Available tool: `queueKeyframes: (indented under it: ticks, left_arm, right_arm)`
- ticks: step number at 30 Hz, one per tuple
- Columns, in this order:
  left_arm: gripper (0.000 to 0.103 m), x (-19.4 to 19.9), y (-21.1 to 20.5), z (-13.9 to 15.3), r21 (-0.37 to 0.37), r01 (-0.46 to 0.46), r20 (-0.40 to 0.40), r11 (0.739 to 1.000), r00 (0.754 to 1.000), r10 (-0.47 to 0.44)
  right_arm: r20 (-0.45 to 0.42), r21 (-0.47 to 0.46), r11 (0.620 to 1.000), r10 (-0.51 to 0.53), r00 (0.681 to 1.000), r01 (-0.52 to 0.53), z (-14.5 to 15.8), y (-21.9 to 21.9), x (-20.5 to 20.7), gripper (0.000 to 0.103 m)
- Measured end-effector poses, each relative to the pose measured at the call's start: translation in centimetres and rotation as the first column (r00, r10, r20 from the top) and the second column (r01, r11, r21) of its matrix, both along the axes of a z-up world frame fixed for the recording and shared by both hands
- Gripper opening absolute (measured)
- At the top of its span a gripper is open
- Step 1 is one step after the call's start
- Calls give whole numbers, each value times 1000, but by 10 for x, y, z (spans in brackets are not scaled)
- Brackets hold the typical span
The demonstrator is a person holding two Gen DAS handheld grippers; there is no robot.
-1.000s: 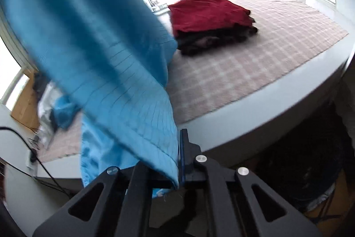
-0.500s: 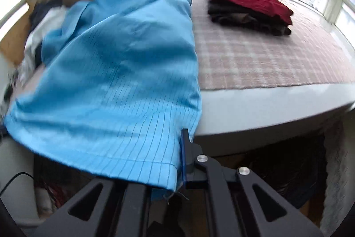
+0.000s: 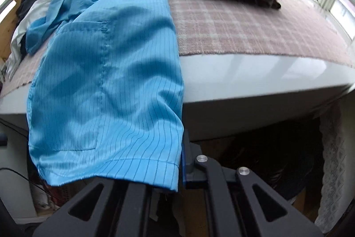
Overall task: Fold clothes
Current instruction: 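Release the cuff with the left gripper and smooth the coat body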
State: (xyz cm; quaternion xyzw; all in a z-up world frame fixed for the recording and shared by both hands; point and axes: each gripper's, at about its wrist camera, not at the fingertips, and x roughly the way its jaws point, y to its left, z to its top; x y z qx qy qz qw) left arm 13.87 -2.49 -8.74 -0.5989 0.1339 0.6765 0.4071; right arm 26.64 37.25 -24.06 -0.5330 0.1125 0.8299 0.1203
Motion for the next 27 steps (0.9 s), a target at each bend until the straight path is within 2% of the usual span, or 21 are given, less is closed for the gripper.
queueKeyframes:
  ticks: [2, 4, 6, 7, 11, 14, 16, 20, 24, 27]
  left_arm:
    - [8, -40, 20, 11, 45, -15, -27, 999, 1000, 17]
    - [11, -81, 59, 14, 73, 1, -57, 997, 998, 4]
    - [11, -117, 100, 11, 58, 12, -110, 998, 994, -6]
    - [14, -131, 117, 7, 51, 11, -111, 999, 994, -6]
    - [16, -173, 170, -21, -9, 8, -6, 1000, 1000, -8]
    - [24, -182, 189, -23, -6, 24, 12, 1000, 1000, -24]
    - [31, -189, 197, -26, 10, 4, 58, 1000, 998, -5]
    - [32, -197, 204, -36, -22, -57, 121, 998, 991, 59]
    - [33, -201, 198, -36, -13, -117, 131, 993, 984, 118]
    - [31, -208, 202, -37, 11, -182, 162, 983, 971, 178]
  right_arm:
    - [4, -15, 999, -29, 1000, 29, 1, 0, -1, 4]
    - [8, -24, 998, -61, 998, 61, 3, -1, -2, 4]
    - [15, -18, 995, -102, 995, 103, 5, 0, -1, 4]
    - [18, -14, 993, -120, 993, 120, 6, 0, -2, 4]
    - [31, 5, 984, -177, 984, 177, 4, -3, -3, 4]
    - [40, 19, 975, -220, 975, 219, 3, -5, -4, 4]
    - [46, 29, 969, -248, 968, 247, 2, -6, -5, 4]
    - [50, 22, 958, -285, 957, 284, 0, -3, -6, 4]
    - [48, 15, 954, -300, 953, 300, -1, 0, -6, 4]
    - [53, 11, 956, -294, 954, 294, -3, 1, -8, 4]
